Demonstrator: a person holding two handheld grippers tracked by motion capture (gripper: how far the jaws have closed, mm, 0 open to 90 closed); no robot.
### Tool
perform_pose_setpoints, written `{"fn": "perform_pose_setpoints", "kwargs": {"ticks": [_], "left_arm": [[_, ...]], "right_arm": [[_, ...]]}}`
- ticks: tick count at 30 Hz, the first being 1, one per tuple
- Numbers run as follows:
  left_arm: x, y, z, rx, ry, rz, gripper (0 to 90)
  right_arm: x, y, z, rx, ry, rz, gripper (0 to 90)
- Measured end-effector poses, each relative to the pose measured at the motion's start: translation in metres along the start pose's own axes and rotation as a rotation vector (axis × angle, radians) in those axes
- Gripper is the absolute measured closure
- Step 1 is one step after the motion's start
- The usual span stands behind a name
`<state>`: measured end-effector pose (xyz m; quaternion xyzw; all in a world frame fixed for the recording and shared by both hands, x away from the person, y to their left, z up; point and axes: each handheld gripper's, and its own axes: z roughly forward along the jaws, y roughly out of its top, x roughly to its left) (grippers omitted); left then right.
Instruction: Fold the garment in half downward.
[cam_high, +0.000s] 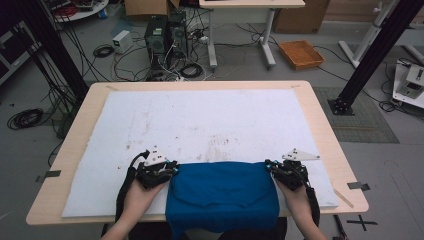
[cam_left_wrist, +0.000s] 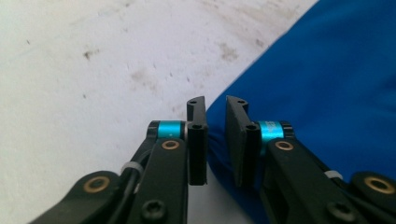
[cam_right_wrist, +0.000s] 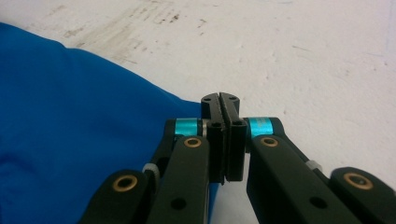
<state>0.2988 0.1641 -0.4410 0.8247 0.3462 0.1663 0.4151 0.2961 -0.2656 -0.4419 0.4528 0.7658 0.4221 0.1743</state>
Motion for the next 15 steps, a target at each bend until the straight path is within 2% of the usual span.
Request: {"fn": "perform_pose_setpoints", "kwargs": {"ticks": [4, 6, 9, 11, 13, 15], "left_arm": [[0.001, -0.004, -0.006, -0.010, 0.004, -0.013, 76.9], [0.005, -0.002, -0.011, -0.032, 0.009, -0.030, 68.4], [0.011, 0.003, -0.013, -0.080, 0.002, -0.068, 59.8], [0.014, 0.006, -0.009, -0.056, -0.034, -0.090, 53.4], [0.014, 0.005, -0.004, -0.023, -0.040, -0.099, 52.7], [0.013, 0.002, 0.001, 0.012, -0.041, -0.101, 52.7]], "right_arm": [[-0.001, -0.001, -0.002, -0.004, -0.004, 0.003, 88.9], [0.000, 0.000, -0.004, -0.016, -0.009, -0.001, 79.0], [-0.001, 0.006, -0.007, -0.049, -0.020, 0.012, 69.2], [-0.004, 0.010, -0.007, -0.061, -0.027, 0.037, 63.2], [-0.007, 0.011, -0.004, -0.050, -0.020, 0.058, 57.6], [-0.009, 0.010, 0.003, -0.017, -0.002, 0.078, 57.3]]}}
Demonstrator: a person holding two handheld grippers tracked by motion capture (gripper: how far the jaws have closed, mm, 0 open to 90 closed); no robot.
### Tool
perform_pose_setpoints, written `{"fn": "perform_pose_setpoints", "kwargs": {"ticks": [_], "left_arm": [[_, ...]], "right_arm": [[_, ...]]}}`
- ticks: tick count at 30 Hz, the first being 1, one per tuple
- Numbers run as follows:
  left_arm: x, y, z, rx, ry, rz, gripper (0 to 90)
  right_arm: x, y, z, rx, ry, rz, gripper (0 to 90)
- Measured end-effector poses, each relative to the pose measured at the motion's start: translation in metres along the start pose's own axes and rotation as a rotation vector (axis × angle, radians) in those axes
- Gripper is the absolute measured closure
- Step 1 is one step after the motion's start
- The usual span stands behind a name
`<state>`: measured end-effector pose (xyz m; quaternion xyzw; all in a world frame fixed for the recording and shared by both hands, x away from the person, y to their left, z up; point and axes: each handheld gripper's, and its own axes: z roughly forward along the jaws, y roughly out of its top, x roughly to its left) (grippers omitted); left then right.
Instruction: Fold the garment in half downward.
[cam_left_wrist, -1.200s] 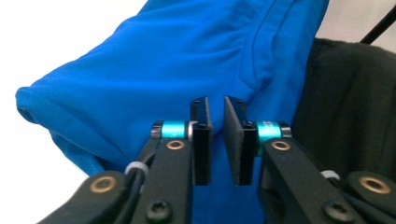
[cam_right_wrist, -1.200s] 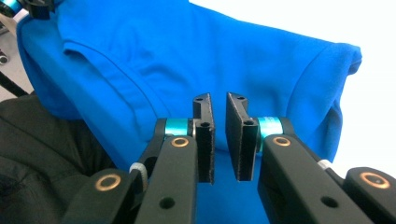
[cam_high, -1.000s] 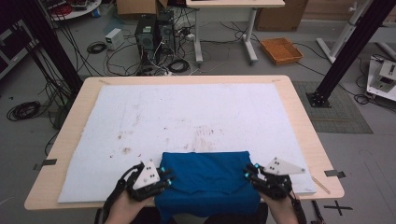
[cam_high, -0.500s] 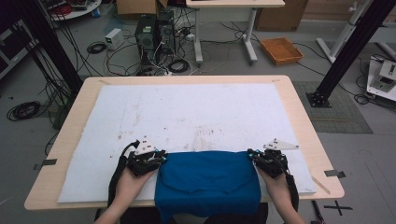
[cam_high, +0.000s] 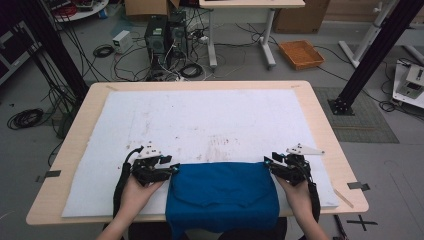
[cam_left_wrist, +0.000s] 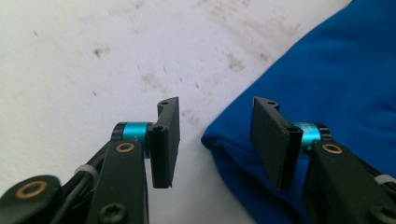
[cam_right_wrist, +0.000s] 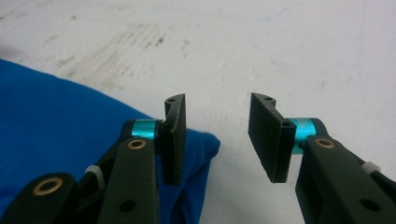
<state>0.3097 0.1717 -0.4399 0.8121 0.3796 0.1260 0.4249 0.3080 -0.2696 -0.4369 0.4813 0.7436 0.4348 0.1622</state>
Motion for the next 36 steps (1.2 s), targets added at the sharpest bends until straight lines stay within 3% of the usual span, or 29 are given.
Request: {"fn": "perform_pose_setpoints", "kwargs": {"ticks": [2, 5, 8, 11, 12, 14, 16, 17, 18, 24, 30, 36], "left_arm": [[0.001, -0.004, 0.003, 0.023, -0.003, -0.025, 52.7], [0.003, -0.008, 0.005, 0.028, -0.016, -0.071, 52.8], [0.002, -0.009, 0.004, 0.023, -0.019, -0.079, 54.7], [0.000, -0.011, 0.004, 0.020, -0.042, -0.068, 64.9], [-0.002, -0.011, 0.004, 0.019, -0.055, -0.059, 74.0], [-0.006, -0.011, 0.003, 0.014, -0.049, -0.025, 81.3], [-0.006, -0.011, 0.003, 0.014, -0.049, -0.025, 83.6], [-0.006, -0.008, 0.002, 0.009, -0.038, 0.001, 83.6], [-0.004, -0.007, 0.002, 0.004, -0.042, -0.003, 86.4], [0.014, 0.012, 0.003, -0.028, -0.008, 0.001, 86.7], [0.040, 0.042, 0.015, -0.015, 0.039, 0.065, 86.7], [0.069, 0.063, 0.031, -0.021, 0.057, 0.039, 86.6]], "right_arm": [[-0.001, -0.004, 0.005, 0.041, 0.012, 0.010, 57.7], [-0.003, -0.009, 0.010, 0.075, 0.038, 0.023, 65.8], [-0.004, -0.009, 0.011, 0.091, 0.072, 0.017, 72.6], [-0.002, -0.009, 0.012, 0.098, 0.088, 0.005, 80.6], [-0.001, -0.009, 0.012, 0.097, 0.091, -0.002, 82.1], [0.000, -0.009, 0.011, 0.094, 0.085, -0.004, 83.6], [0.000, -0.010, 0.010, 0.090, 0.081, -0.006, 83.6], [0.000, -0.010, 0.010, 0.090, 0.081, -0.006, 83.8], [-0.001, -0.007, 0.008, 0.063, 0.082, -0.019, 84.2], [-0.009, 0.012, 0.018, 0.027, 0.074, -0.047, 84.3], [-0.021, 0.043, 0.044, 0.027, 0.043, -0.054, 84.2], [-0.032, 0.069, 0.065, 0.031, 0.037, -0.034, 84.2]]}}
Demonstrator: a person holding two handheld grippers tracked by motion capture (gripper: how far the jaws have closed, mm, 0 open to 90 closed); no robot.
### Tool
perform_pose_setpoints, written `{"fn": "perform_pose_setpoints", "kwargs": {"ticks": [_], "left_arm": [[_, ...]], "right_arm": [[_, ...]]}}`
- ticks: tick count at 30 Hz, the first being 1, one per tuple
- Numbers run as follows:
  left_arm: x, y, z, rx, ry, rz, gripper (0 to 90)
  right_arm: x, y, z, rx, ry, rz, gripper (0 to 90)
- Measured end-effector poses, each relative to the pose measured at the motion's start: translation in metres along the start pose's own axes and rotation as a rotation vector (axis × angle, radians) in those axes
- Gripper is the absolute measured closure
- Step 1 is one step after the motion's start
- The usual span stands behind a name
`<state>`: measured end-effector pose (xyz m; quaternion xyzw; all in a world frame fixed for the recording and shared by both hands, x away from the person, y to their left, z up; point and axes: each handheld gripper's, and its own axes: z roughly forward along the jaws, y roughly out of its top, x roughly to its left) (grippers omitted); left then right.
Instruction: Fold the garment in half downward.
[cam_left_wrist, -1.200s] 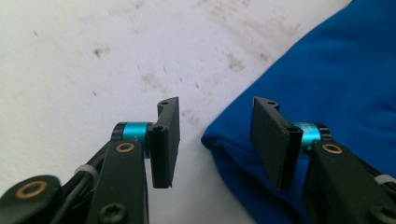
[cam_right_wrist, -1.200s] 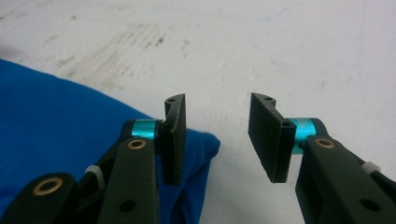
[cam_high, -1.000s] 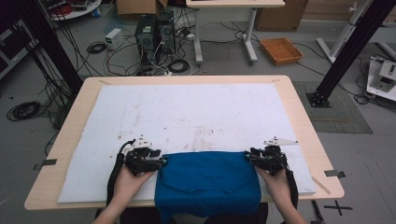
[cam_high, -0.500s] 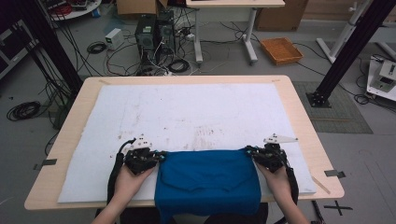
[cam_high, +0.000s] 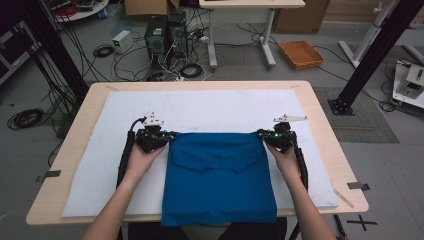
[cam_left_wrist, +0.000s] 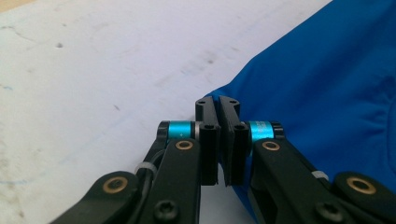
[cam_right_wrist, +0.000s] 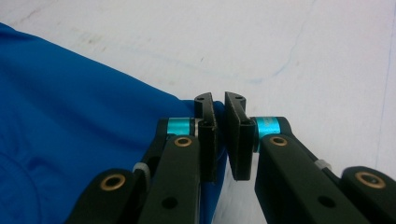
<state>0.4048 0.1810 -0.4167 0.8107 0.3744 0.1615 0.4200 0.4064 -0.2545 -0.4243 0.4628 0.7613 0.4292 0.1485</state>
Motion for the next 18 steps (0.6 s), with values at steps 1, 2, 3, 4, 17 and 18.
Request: {"fn": "perform_pose_setpoints", "kwargs": {"ticks": [1, 2, 3, 4, 17, 18], "left_arm": [[0.004, 0.002, 0.002, 0.007, 0.004, -0.003, 86.6], [0.008, 0.004, 0.004, -0.003, 0.008, -0.001, 86.6], [0.011, 0.006, 0.007, 0.005, 0.010, -0.001, 86.6], [0.013, 0.008, 0.009, 0.015, 0.013, 0.001, 86.6], [0.026, 0.010, 0.026, 0.044, 0.089, -0.020, 74.2], [0.026, 0.010, 0.023, 0.043, 0.096, -0.026, 70.1]], "right_arm": [[-0.002, 0.004, 0.003, -0.001, -0.002, 0.002, 84.2], [-0.003, 0.007, 0.005, -0.001, -0.002, 0.003, 84.2], [-0.005, 0.010, 0.008, 0.000, -0.007, -0.001, 84.2], [-0.006, 0.012, 0.010, -0.004, -0.011, 0.000, 84.3], [-0.013, 0.023, 0.032, 0.020, -0.043, -0.011, 75.8], [-0.013, 0.023, 0.031, 0.012, -0.046, -0.012, 74.5]]}}
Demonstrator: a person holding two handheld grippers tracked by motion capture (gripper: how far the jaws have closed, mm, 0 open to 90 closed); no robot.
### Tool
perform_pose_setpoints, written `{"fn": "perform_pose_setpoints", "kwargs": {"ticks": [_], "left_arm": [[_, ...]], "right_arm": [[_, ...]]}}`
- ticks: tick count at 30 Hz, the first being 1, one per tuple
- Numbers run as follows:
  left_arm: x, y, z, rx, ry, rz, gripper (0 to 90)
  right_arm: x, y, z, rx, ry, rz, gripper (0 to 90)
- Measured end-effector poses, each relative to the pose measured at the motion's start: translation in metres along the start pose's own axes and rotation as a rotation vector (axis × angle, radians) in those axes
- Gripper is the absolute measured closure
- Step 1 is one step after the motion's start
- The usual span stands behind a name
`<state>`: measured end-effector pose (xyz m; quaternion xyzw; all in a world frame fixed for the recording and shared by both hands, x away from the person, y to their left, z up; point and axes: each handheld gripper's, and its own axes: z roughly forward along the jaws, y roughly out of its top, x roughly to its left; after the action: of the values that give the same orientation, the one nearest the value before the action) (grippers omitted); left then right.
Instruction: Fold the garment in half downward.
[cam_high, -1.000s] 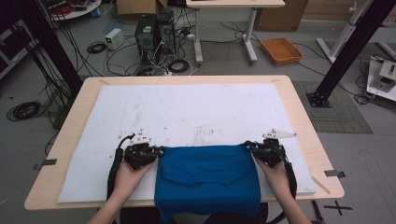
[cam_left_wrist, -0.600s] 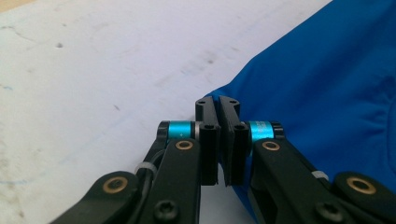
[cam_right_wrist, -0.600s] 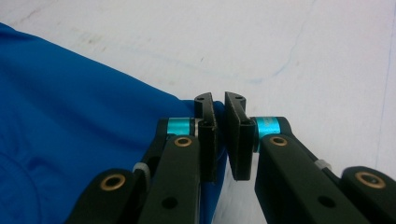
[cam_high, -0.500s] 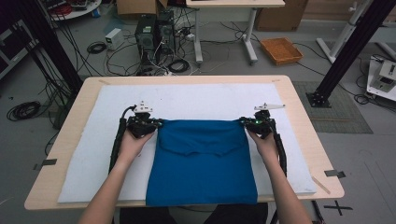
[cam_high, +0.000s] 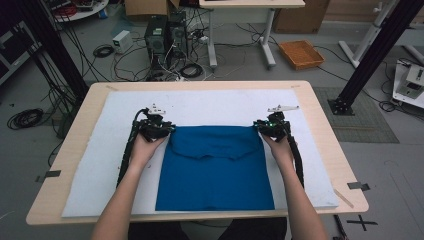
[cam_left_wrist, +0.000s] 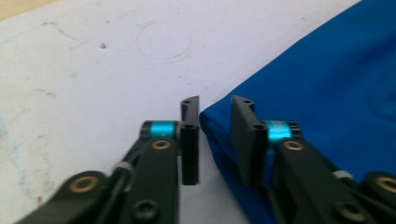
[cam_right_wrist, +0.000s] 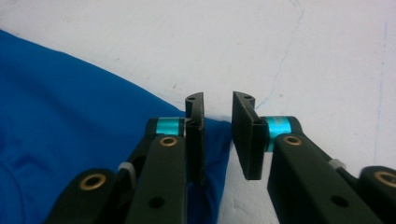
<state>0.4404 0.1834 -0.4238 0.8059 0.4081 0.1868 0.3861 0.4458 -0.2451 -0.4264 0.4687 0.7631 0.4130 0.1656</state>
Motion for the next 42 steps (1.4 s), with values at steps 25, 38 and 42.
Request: {"fn": "perform_pose_setpoints", "kwargs": {"ticks": [25, 38, 42], "left_arm": [[-0.031, -0.042, -0.033, 0.011, -0.156, -0.280, 55.8], [-0.037, -0.041, -0.022, 0.034, -0.153, -0.267, 64.2], [-0.039, -0.041, -0.023, 0.026, -0.145, -0.248, 78.8]], "right_arm": [[0.028, -0.035, -0.063, -0.120, 0.060, 0.060, 60.3], [0.024, -0.044, -0.055, -0.080, 0.061, 0.086, 61.2], [0.022, -0.047, -0.052, -0.056, 0.066, 0.115, 63.3]]}}
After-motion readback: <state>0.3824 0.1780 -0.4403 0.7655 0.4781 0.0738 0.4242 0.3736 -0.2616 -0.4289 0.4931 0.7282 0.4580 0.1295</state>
